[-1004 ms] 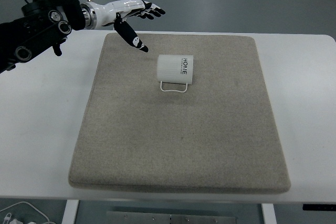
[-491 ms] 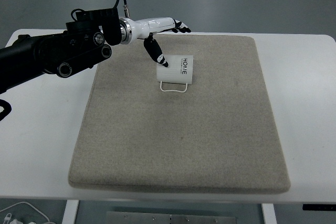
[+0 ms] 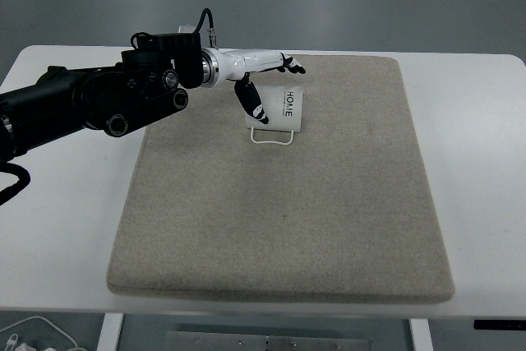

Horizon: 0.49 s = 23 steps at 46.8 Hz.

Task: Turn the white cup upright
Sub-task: 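Hook the left hand fingers into the mug's open end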

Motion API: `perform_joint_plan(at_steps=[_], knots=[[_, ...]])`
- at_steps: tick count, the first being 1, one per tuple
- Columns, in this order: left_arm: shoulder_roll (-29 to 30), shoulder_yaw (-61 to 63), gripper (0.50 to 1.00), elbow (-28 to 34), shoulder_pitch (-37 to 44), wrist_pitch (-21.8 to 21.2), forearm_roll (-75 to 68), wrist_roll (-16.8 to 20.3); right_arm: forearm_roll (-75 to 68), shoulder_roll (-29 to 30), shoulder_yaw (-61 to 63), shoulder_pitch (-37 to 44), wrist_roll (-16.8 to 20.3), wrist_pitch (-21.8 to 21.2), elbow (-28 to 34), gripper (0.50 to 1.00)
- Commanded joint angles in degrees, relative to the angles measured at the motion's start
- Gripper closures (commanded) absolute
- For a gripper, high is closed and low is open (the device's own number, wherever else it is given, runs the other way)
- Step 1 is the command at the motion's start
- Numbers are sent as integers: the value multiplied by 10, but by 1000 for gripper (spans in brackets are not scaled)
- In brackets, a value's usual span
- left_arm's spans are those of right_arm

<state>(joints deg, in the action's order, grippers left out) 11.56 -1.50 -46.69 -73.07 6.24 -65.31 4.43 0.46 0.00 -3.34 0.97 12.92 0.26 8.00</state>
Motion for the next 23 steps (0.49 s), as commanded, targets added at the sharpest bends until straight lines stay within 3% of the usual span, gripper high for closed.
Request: perform_joint_plan(at_steps=[1,10,23], knots=[[-12,0,510,11,11,-1,0,-2,1,0,0,0,0,0,0,570],[-29,0,510,33,23,-41,0,-2,1,0,0,0,0,0,0,570],[-36,0,510,33,29,-45,1,-2,0,0,0,0,0,0,0,570]])
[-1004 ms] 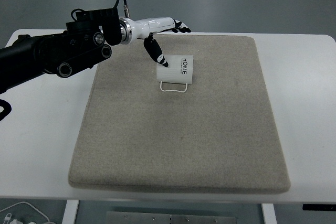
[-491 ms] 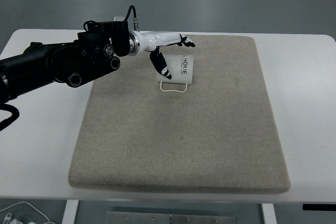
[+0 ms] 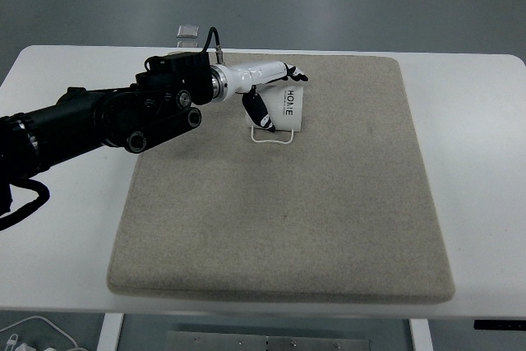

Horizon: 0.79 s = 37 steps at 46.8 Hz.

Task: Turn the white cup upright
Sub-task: 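Hook the left hand fingers into the mug's open end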

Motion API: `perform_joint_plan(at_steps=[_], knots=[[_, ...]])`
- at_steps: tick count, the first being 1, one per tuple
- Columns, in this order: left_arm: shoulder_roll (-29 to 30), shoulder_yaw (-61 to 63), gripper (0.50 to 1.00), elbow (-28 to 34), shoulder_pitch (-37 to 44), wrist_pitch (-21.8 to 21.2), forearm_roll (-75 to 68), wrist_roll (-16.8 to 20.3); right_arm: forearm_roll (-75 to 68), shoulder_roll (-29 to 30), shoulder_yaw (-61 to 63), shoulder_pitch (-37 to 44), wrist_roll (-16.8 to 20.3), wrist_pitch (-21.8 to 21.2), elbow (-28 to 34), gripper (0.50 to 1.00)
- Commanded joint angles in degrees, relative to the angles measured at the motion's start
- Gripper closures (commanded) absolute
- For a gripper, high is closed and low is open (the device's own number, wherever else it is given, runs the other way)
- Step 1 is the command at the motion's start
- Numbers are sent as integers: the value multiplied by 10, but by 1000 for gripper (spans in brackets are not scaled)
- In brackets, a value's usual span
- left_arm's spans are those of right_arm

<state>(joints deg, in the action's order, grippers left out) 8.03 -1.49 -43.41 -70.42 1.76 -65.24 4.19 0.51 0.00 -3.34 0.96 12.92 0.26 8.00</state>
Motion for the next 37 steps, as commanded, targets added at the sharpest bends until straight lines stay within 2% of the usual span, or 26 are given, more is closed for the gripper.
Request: perform_joint_plan(at_steps=[1,9,14,24,34,37], knots=[[0,0,510,0,3,0,0,0,-1,0,0,0,0,0,0,570],[0,3,531,0,4,0,-1,1,-1,0,0,0,0,0,0,570],[0,3,619,0,5,0,-1,1,0,0,0,0,1,0,0,570],[0,6,688,0,5,0,-1,1,-1,0,0,0,0,0,0,570],[0,15,849,0,5,0,-1,1,0,0,0,0,0,0,0,570],[0,15,917,0,5,0,-1,2,-1,0,0,0,0,0,0,570]])
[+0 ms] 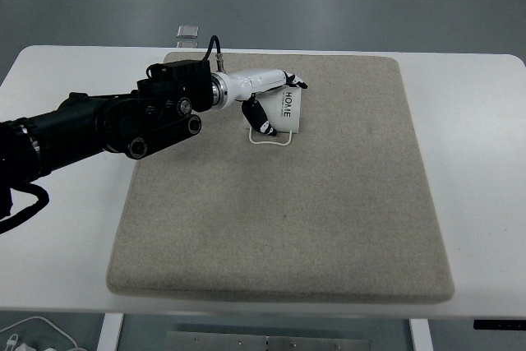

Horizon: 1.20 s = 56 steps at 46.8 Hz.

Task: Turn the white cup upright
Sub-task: 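Hook the left hand fingers into the mug's open end, then lift and tilt the mug upward with the left hand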

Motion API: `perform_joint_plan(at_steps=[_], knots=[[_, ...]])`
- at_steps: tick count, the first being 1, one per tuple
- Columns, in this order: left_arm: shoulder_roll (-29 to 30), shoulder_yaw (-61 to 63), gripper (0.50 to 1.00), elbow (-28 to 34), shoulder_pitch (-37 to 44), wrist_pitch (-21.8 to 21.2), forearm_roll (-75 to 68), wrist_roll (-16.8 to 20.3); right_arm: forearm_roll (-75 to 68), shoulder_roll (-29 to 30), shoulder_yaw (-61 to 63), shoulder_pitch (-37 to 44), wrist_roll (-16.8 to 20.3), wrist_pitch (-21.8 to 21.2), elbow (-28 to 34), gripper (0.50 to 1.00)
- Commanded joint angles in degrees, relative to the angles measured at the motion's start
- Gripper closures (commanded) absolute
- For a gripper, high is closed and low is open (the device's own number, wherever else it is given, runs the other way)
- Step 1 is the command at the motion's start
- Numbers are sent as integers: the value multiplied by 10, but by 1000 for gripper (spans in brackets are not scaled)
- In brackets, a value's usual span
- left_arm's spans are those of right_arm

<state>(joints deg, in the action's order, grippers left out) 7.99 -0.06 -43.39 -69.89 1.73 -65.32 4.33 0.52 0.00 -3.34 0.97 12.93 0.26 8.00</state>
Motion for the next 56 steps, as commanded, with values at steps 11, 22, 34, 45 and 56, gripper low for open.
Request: perform_joint_plan(at_steps=[11,22,34,45,56], knots=[[0,-4,1000,-6,-6,0,2,9,0,0,0,0,0,0,0,570],[9,-7,1000,-6,-10,3,11,38,0,0,0,0,0,0,0,570],[24,-60,1000,0,2,-1,64,93,0,0,0,0,0,0,0,570],[57,-72,1000,-6,16,4,158,160,0,0,0,0,0,0,0,570],[94,-80,1000,-17,31,13,240,186,-1,0,0,0,0,0,0,570]])
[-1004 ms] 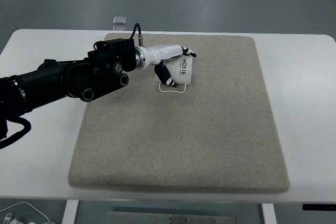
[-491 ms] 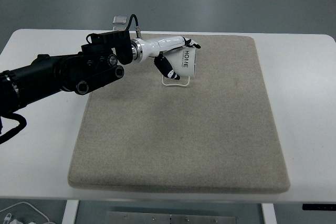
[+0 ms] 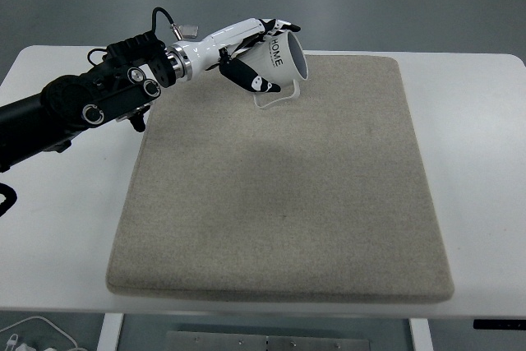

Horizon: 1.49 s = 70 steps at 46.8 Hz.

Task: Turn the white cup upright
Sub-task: 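Lift and tilt the mug upward with the left hand, then lower the mug base onto the pad with the left hand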

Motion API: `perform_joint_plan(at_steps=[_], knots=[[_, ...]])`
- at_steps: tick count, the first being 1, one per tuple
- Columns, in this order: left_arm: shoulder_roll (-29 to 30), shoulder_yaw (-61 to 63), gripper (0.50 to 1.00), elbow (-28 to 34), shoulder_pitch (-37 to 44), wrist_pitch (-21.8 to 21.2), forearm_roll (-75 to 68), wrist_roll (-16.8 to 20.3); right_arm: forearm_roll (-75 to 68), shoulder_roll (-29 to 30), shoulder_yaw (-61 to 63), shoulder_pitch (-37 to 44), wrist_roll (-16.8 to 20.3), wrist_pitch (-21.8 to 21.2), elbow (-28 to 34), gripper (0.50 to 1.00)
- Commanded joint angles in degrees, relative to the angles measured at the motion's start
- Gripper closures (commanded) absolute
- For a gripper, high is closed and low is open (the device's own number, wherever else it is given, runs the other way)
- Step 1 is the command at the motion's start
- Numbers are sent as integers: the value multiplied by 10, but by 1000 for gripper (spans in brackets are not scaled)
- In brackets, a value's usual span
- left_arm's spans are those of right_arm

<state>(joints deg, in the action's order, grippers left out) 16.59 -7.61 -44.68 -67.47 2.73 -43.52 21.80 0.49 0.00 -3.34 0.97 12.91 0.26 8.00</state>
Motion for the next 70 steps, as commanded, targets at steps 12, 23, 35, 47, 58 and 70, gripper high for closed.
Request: perform_joint_plan(at_steps=[12,23,35,47,58,70], knots=[[41,-75,1000,-8,53,97,83,53,0,0,0,0,0,0,0,570],[56,-179,1000,-6,117,220,89,69,0,0,0,0,0,0,0,570],[56,-198,1000,-6,149,278,90,126,0,0,0,0,0,0,0,570],[52,-196,1000,-4,191,308,85,132,0,0,0,0,0,0,0,570],[48,-196,1000,0,205,307,86,132,0,0,0,0,0,0,0,570],[32,-195,1000,1,207,302,84,132,0,0,0,0,0,0,0,570]])
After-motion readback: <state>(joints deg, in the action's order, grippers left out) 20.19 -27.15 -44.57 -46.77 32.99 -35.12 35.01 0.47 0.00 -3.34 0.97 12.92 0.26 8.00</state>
